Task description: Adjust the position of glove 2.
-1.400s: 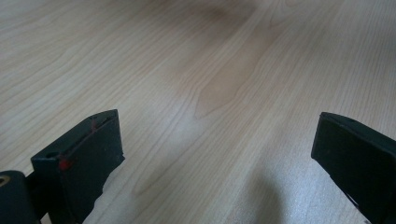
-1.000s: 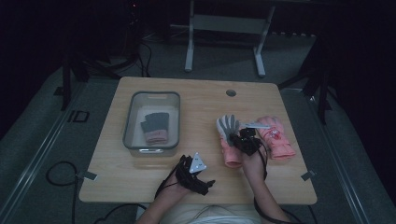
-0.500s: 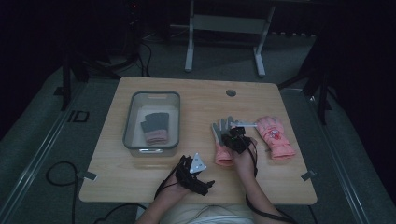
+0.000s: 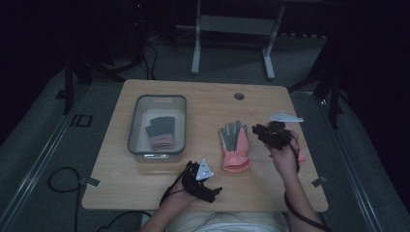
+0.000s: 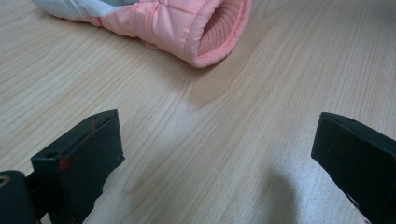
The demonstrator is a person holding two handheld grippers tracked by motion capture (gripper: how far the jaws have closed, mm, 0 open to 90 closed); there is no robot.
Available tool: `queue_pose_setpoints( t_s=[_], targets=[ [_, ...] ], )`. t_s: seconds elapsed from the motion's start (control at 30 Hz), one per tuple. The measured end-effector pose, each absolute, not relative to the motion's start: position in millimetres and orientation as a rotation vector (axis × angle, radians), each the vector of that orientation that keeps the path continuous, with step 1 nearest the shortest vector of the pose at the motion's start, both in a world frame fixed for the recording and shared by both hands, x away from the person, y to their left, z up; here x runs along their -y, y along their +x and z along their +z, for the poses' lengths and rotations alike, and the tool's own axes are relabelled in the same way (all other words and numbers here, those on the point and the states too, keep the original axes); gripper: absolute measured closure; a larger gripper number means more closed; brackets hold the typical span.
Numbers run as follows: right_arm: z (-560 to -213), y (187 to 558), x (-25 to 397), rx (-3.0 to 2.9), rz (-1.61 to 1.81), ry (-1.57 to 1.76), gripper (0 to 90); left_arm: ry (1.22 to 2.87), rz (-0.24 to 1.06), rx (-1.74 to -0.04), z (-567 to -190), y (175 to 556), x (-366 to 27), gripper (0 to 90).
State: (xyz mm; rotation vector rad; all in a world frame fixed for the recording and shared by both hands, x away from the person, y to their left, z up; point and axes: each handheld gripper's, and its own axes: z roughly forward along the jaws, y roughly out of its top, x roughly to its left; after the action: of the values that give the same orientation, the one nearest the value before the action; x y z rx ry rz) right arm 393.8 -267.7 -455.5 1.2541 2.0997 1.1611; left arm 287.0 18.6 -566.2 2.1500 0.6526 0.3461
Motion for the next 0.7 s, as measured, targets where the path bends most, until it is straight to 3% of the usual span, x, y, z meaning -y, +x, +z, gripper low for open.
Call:
queue_pose_setpoints(
  t_s=[0.3, 0.7],
  targets=[
    [-461.3, 404.6, 349.5, -2.091, 0.994, 1.257, 68.5, 2.152, 0.338, -0.657, -566.4, 287.7, -19.4, 1.5],
    [-513.9, 427.1, 373.4, -2.209, 0.756, 1.232, 58.1, 2.149, 0.334, -0.658, -567.1, 288.7, -20.6, 1.5]
  ],
)
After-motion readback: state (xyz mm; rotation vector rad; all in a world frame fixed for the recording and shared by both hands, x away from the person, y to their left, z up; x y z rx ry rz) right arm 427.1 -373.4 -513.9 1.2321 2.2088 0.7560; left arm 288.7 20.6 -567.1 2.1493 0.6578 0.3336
